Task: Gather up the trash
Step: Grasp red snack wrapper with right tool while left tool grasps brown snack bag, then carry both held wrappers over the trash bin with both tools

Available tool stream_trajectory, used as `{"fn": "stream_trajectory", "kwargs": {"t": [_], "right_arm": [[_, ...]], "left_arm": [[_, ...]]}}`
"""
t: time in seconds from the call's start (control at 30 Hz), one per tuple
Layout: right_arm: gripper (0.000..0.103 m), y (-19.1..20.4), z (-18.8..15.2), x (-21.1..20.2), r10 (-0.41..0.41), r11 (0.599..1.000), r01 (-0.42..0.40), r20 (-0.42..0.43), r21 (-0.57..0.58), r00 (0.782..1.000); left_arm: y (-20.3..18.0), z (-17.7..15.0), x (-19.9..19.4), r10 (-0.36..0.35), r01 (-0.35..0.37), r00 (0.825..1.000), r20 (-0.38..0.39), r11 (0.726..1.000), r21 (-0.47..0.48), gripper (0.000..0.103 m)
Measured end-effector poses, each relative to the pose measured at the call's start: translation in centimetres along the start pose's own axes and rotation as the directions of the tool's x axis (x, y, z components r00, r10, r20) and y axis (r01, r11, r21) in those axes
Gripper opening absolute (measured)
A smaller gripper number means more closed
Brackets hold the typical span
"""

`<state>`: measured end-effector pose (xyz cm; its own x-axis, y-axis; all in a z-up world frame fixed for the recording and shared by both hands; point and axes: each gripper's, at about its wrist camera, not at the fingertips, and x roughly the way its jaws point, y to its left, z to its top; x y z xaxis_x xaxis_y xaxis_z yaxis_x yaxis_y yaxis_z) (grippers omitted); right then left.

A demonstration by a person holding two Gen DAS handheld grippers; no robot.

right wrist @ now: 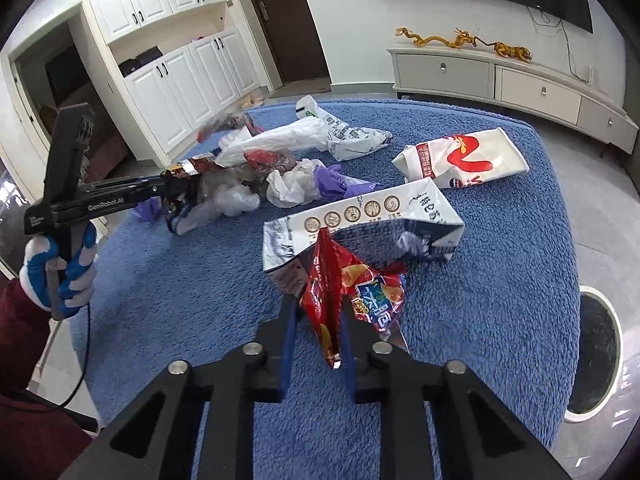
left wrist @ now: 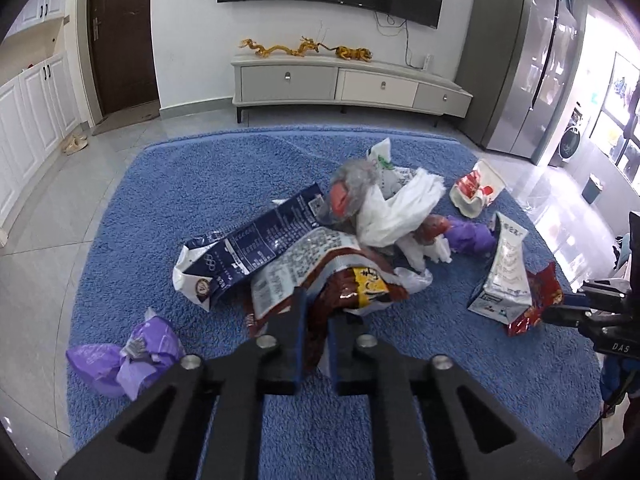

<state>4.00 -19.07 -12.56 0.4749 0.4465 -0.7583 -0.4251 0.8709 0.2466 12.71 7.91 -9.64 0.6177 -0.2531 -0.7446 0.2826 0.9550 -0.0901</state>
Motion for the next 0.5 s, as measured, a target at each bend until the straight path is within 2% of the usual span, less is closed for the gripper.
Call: {"fn": "stream_trajectory", "kwargs": {"t": [0.33,0.5], "right_arm": [[0.013,1.2,-0.2,-4.3,0.115,0.993,-0.114,0.093,-0.01,0.989],[0.013,1.8,-0.3,-5.9,0.131,0.991,-0.128,0.14,-0.031,0.981]], "left_arm": [[1.1,-0.9,-5.8,-0.012,0.016,0.999,0.05,0.997,-0.081,0.003],[-0.9,0.0,-9.0,-0.025,0.029,0.994,0.106,0.999,-0.044,0.003]]}}
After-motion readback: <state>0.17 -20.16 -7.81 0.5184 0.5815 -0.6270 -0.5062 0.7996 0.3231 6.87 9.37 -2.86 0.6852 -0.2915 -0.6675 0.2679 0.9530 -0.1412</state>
